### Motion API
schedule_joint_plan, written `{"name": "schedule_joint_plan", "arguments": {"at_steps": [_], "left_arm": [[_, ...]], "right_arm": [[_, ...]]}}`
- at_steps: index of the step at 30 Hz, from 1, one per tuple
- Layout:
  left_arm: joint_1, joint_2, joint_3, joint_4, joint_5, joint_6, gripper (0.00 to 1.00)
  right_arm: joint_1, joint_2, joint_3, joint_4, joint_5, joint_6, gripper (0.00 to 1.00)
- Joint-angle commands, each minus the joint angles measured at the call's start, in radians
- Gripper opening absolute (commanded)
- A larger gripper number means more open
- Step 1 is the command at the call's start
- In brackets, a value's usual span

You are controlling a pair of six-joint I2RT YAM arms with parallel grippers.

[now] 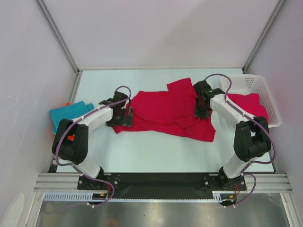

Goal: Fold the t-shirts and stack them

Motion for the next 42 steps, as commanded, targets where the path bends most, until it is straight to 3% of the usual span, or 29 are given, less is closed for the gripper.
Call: {"name": "schedule_joint_plan", "arguments": {"at_steps": [1, 3, 4, 6, 7, 8, 10, 19, 22, 30, 36, 42], "left_arm": [[-0.025, 0.006, 0.051, -0.031, -0.152, 0.036, 0.92], [-0.028, 0.022, 0.059, -0.037, -0.15, 0.034, 0.88], [-0.028, 0.027, 0.06, -0.035, -0.144, 0.034, 0.81], [-0.028, 0.033, 0.059, -0.034, -0.127, 0.033, 0.56], [-0.028, 0.03, 0.057, -0.031, -0.123, 0.033, 0.27], [-0.028, 0.029, 0.056, -0.029, -0.124, 0.028, 0.18], [-0.028, 0.021, 0.056, -0.028, -0.126, 0.026, 0.09], [-0.017, -0.014, 0.105, -0.057, -0.153, 0.048, 0.07], [0.037, -0.016, 0.132, -0.049, -0.065, 0.048, 0.1], [0.148, 0.009, 0.215, -0.061, 0.012, 0.074, 0.12], [0.167, 0.003, 0.202, -0.043, 0.107, 0.057, 0.12], [0.167, -0.04, 0.146, 0.015, 0.301, 0.022, 0.1]], "right_arm": [[0.0, -0.045, 0.004, 0.007, 0.015, 0.008, 0.24], [0.0, -0.044, 0.005, 0.007, 0.015, 0.007, 0.24], [0.001, -0.044, 0.004, 0.006, 0.018, 0.007, 0.24], [0.0, -0.047, -0.001, 0.004, 0.022, 0.004, 0.24], [-0.002, -0.048, -0.002, 0.004, 0.024, 0.004, 0.23], [-0.003, -0.051, -0.005, 0.004, 0.024, 0.002, 0.23], [-0.006, -0.059, -0.015, 0.004, 0.026, 0.002, 0.23], [-0.017, -0.073, -0.038, 0.018, 0.016, 0.001, 0.22], [-0.019, -0.073, -0.036, 0.018, 0.016, -0.001, 0.22], [-0.036, -0.076, -0.041, 0.017, 0.016, -0.007, 0.23], [-0.039, -0.065, -0.05, 0.023, 0.016, -0.004, 0.27], [-0.04, -0.056, -0.065, 0.035, 0.021, -0.003, 0.32]]}}
